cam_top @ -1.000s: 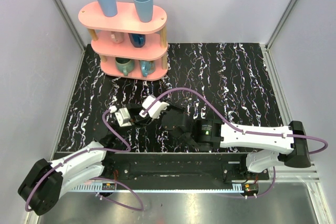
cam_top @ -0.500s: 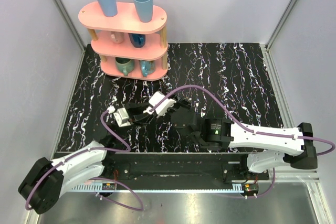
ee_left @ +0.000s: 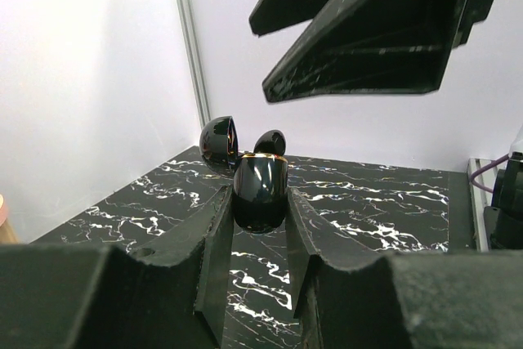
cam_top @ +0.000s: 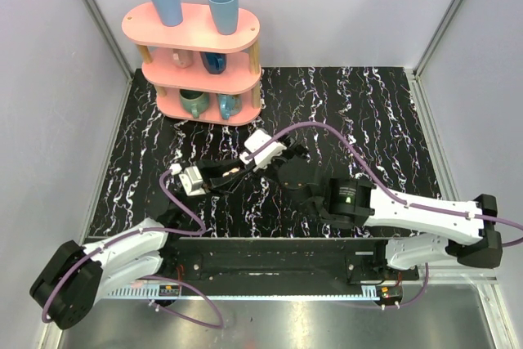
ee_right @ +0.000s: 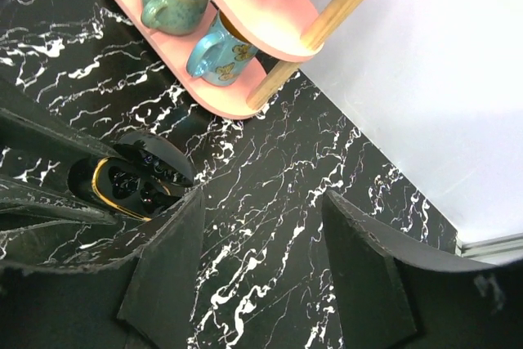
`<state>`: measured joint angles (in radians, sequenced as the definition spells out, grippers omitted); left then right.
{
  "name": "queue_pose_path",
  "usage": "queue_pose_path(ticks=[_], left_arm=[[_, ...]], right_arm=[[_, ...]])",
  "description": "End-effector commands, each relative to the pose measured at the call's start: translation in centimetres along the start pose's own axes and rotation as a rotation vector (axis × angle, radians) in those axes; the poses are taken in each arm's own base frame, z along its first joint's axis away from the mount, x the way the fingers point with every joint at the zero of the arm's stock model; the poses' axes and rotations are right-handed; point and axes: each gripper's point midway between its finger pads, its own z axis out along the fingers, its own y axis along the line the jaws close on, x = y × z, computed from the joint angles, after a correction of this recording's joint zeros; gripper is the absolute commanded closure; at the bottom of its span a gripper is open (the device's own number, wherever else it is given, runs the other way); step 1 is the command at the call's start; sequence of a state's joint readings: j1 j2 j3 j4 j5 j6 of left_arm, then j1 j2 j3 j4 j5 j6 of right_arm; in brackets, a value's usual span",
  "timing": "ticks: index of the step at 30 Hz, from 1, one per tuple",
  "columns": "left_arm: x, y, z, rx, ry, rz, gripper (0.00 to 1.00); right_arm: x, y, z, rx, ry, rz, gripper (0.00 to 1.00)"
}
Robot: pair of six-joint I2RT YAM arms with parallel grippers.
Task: Insert the wireless bluetooth earbuds into the charging case
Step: Place the earbud in the charging case, then adjust the earbud with the charging case.
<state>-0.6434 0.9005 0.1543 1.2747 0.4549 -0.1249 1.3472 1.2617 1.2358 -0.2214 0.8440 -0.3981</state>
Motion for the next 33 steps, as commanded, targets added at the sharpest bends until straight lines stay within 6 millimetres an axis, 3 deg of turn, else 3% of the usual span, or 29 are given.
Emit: queue_pose_path(ticks=[1, 4, 9, 11, 12, 14, 15, 16, 24, 33], left_arm=[[-3.0, -0.2, 0.5, 0.012, -0.114, 0.052, 1.0], [-3.1, -0.1, 0.5, 0.01, -0.12, 0.053, 1.0], [-3.4, -0.3, 0.3, 0.011, -0.13, 0.058, 1.0], [-3.5, -0.2, 0.3, 0.008, -0.129, 0.059, 1.0], [-3.7, -0.3, 0.2, 0.008, -0.133, 0.065, 1.0], [-3.7, -0.2, 0.2, 0.007, -0.127, 0.066, 1.0], [-3.7, -0.3, 0.2, 0.008, -0.127, 0.072, 1.0], [-3.8, -0.3, 0.2, 0.008, -0.127, 0.073, 1.0], [-3.8, -0.3, 0.1, 0.005, -0.125, 0.072, 1.0], [-3.5, -0.2, 0.2, 0.007, -0.115, 0.071, 1.0]], right_arm=[[-2.8, -2.4, -1.2, 0.021, -0.091, 0.139, 0.33], [-2.7, -3.1, -1.3, 0.052, -0.087, 0.171, 0.33], [-0.6, -4.5, -0.4, 0.105, -0.023, 0.228, 0.44], [0.2, -4.6, -0.2, 0.096, 0.015, 0.301, 0.57], [0.4, -4.4, 0.0, 0.069, 0.022, 0.334, 0.7], [1.4, -4.6, 0.3, 0.06, 0.057, 0.407, 0.77], [1.2, -4.0, 0.3, 0.016, 0.054, 0.441, 0.87], [1.4, -3.9, 0.3, 0.007, 0.059, 0.478, 0.9], [0.1, 0.1, 0.0, -0.217, 0.046, 0.538, 0.98], [-1.0, 1.9, -0.6, -0.339, 0.013, 0.56, 0.98]])
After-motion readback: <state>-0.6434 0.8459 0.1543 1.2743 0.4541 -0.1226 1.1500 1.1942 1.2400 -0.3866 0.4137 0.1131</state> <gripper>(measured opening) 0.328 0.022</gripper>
